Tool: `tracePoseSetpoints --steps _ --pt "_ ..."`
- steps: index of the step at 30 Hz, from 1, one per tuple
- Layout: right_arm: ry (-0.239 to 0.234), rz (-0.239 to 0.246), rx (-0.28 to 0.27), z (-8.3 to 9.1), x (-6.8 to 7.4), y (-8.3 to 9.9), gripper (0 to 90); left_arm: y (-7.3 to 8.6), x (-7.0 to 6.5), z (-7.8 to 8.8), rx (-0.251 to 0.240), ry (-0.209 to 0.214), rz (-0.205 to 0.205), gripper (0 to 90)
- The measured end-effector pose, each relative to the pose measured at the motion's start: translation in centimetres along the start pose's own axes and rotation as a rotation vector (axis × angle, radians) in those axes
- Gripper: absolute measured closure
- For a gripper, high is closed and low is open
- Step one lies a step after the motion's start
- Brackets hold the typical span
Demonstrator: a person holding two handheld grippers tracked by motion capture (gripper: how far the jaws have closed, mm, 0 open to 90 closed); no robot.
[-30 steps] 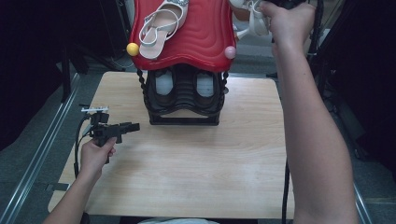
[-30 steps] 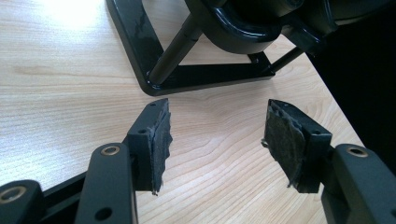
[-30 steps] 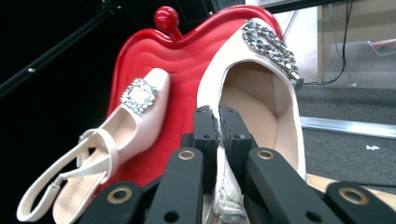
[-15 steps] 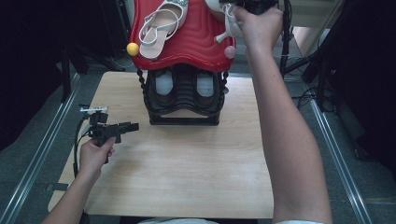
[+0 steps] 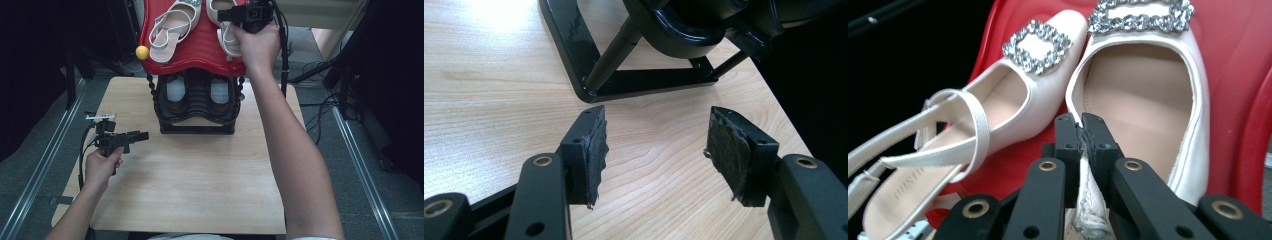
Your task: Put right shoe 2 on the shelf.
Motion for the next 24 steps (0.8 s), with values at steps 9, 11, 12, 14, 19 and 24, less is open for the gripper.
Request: tracePoseSetpoints --steps 9,11,12,14,19,24 --pt "0.015 0.013 0.013 -0.5 0.6 0.7 87.3 0.0 -0.1 -0.1 0.002 0.000 -0.003 41.5" --pt "0.011 0.002 0.010 -0.5 0.7 0.8 86.9 0.0 0.0 -0.1 0.002 -0.001 0.001 41.3" --pt "0.013 -0.003 0.008 -0.5 0.7 0.8 86.3 0.0 0.0 -0.2 0.002 -0.001 0.002 41.3" --pt "0.010 -0.009 0.010 -0.6 0.8 0.8 85.3 0.0 -0.1 -0.2 0.005 0.001 0.000 41.3" --pt "-0.018 0.015 -0.011 -0.4 1.3 0.5 80.2 0.0 -0.2 -0.3 0.002 0.001 -0.005 41.3" --pt "-0.038 0.015 -0.019 -0.2 1.2 0.3 73.3 0.0 0.0 -0.3 0.008 -0.002 -0.003 41.2"
Point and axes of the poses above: each handheld gripper's, and its own axes: z roughly backward along the jaws, y roughly out of its underside, x roughly to its left, the point moved 10 cm from there along -z, roughly forward along the jaws, and after that the axes turned 3 degrees about -x, right-handed, at the moved point
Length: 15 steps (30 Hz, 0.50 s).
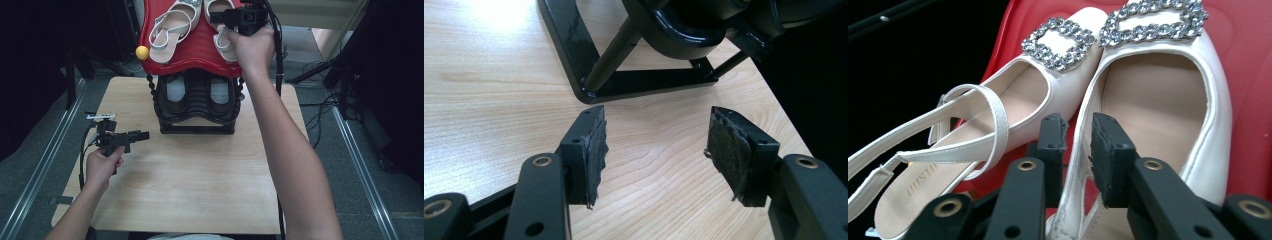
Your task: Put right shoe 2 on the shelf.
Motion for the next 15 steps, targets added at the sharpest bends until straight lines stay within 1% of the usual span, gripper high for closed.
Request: tracePoseSetpoints --steps 2,4,5,8,9,15 --pt "-0.005 -0.002 -0.016 0.2 0.0 -0.2 70.4 0.0 0.0 0.0 -0.002 0.000 0.003 41.7" --pt "-0.026 -0.010 -0.031 0.4 0.0 -0.5 65.8 -0.1 0.0 -0.1 -0.003 -0.001 0.001 41.9" --pt "-0.038 -0.021 -0.026 0.5 0.0 -0.4 64.4 -0.1 0.0 -0.1 0.001 -0.003 -0.006 42.0" --pt "-0.037 -0.018 -0.029 0.7 -0.2 -0.5 60.5 0.0 -0.1 -0.2 0.006 -0.002 -0.011 42.0" --pt "-0.042 -0.026 -0.033 0.9 -0.2 -0.5 59.2 0.0 -0.1 -0.2 0.005 -0.003 -0.014 41.9" --pt "-0.033 -0.008 -0.058 2.0 -0.9 -1.0 53.1 0.0 0.0 -0.1 0.006 -0.005 -0.012 41.7"
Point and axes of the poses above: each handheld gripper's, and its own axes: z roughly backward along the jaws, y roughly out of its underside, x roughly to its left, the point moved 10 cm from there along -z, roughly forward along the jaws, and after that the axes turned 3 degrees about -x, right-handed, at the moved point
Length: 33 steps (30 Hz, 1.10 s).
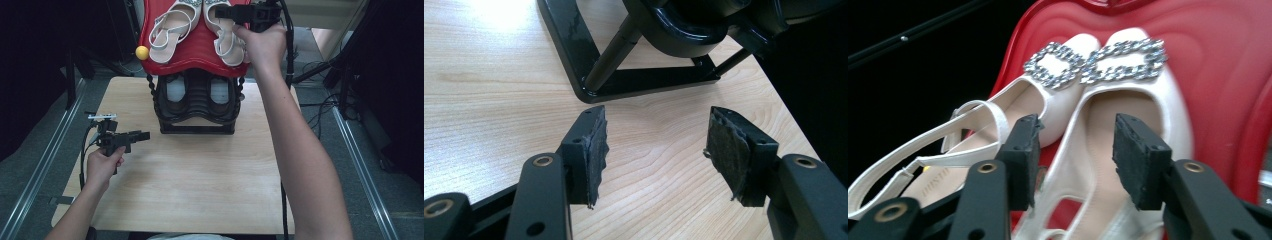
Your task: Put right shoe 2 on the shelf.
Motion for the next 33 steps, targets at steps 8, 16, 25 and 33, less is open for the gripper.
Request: tracePoseSetpoints --steps 8,16,25,33 --pt "0.027 0.004 0.002 1.8 -2.1 0.4 48.5 0.1 0.0 -0.2 0.006 -0.006 -0.007 41.7" --pt "0.047 -0.019 -0.027 3.7 -4.9 1.5 48.4 0.1 -0.1 -0.2 0.003 -0.008 -0.012 41.6" --pt "0.054 -0.055 -0.031 5.3 -7.7 3.8 45.8 0.1 -0.2 -0.1 0.004 -0.007 -0.015 41.3" --pt "0.084 -0.100 -0.020 6.7 -10.1 6.5 43.5 0.1 -0.1 -0.2 0.003 -0.011 -0.018 41.2"
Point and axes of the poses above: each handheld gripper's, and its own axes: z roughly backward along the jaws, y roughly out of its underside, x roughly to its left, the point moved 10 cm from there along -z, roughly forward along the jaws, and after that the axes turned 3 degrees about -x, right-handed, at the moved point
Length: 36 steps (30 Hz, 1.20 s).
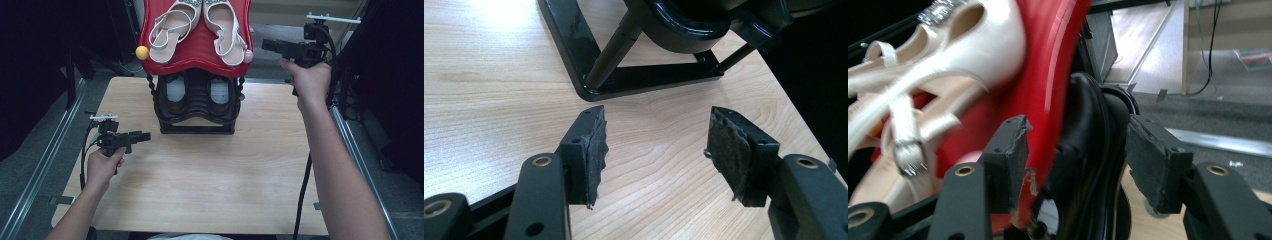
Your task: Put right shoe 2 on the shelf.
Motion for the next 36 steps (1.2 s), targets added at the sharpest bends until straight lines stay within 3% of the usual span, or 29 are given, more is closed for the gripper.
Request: tracePoseSetpoints --steps 15,21,36 --pt "0.011 -0.068 0.022 0.6 -3.4 6.4 42.2 -0.1 0.2 0.0 -0.008 -0.010 0.000 41.2" --pt "0.024 -0.075 0.040 0.7 -3.9 8.6 42.3 0.0 0.3 0.0 -0.004 -0.010 0.002 41.0" --pt "0.006 -0.086 0.084 1.2 -4.1 13.8 43.1 0.0 0.3 0.0 0.000 -0.009 0.000 41.0"
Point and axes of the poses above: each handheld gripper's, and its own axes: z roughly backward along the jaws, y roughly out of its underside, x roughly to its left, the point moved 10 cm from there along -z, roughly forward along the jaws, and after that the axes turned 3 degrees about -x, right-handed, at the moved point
